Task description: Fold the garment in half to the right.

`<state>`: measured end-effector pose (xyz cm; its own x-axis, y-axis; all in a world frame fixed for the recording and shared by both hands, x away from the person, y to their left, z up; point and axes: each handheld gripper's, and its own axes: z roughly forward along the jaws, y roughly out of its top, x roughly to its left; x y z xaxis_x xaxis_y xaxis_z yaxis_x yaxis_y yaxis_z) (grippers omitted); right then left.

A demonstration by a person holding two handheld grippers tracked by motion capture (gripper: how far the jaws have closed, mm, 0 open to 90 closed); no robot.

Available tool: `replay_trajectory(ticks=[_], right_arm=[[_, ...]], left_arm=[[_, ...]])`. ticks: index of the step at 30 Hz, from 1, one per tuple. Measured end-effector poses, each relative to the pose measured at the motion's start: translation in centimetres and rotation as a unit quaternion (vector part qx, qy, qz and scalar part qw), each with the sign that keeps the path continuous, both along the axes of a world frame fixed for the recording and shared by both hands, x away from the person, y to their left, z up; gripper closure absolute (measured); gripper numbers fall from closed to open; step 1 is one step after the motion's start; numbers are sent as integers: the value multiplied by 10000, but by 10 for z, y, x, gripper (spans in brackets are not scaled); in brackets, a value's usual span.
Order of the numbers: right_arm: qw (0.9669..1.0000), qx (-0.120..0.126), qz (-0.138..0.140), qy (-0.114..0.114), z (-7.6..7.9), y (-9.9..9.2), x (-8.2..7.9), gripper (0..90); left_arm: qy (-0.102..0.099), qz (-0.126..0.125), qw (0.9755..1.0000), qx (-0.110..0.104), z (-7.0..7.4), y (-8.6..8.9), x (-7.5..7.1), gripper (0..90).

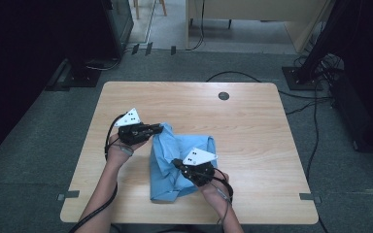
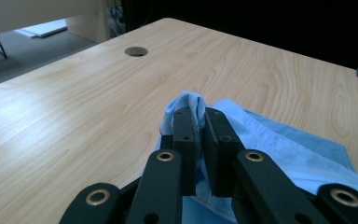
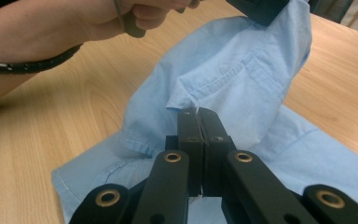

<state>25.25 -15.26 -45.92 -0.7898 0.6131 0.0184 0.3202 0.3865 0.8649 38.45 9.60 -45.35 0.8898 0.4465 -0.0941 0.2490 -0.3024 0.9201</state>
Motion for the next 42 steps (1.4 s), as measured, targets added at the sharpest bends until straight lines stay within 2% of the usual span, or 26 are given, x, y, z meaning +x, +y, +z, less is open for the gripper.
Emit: replay_trajectory(ticks=[11,16,22,28,33,42], right_arm=[[9998,-76,-130,93,-10,-11,-1,893],[9996,-94,-156,201,-16,-14,1,893],[9994,-175,-155,266,-22,-16,3,889],[9990,-335,-146,273,-29,-17,5,889],[9987,-339,-182,336,-32,-20,6,888],[9982,-362,-191,428,-38,-24,8,877]], left_arm=[[-29,11,9999,142,-11,-18,1,839],[69,39,9997,237,-19,-23,3,835],[107,15,9996,249,-25,-26,5,833],[238,34,9993,275,-31,-30,7,833],[307,51,9991,300,-35,-31,8,832],[469,29,9986,230,-41,-32,12,801]])
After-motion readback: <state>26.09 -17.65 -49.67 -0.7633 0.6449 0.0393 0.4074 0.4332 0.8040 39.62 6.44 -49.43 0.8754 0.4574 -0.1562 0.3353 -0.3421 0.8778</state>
